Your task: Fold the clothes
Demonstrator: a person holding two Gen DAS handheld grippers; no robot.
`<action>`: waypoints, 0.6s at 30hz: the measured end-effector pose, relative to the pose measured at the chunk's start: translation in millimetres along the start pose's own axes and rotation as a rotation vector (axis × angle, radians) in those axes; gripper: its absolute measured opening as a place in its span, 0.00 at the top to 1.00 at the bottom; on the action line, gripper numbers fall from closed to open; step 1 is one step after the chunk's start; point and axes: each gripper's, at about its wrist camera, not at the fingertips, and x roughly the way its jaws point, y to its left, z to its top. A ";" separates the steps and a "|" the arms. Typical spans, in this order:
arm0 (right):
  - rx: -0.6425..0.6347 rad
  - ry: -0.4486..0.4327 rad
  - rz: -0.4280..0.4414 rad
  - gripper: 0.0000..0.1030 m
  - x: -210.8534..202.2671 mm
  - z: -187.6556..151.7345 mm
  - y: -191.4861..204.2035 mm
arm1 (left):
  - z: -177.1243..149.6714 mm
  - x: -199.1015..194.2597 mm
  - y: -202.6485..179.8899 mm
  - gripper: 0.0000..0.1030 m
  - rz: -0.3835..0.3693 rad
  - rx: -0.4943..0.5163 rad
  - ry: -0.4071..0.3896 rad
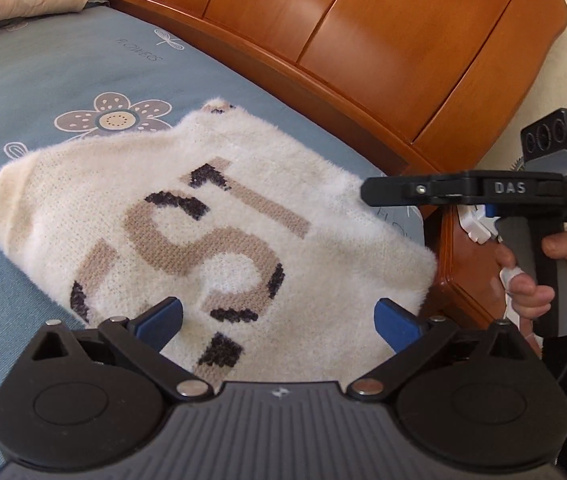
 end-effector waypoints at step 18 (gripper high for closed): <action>-0.052 0.056 -0.044 0.37 -12.5 -56.6 55.7 | -59.7 -62.2 -33.5 0.01 0.338 0.178 -0.085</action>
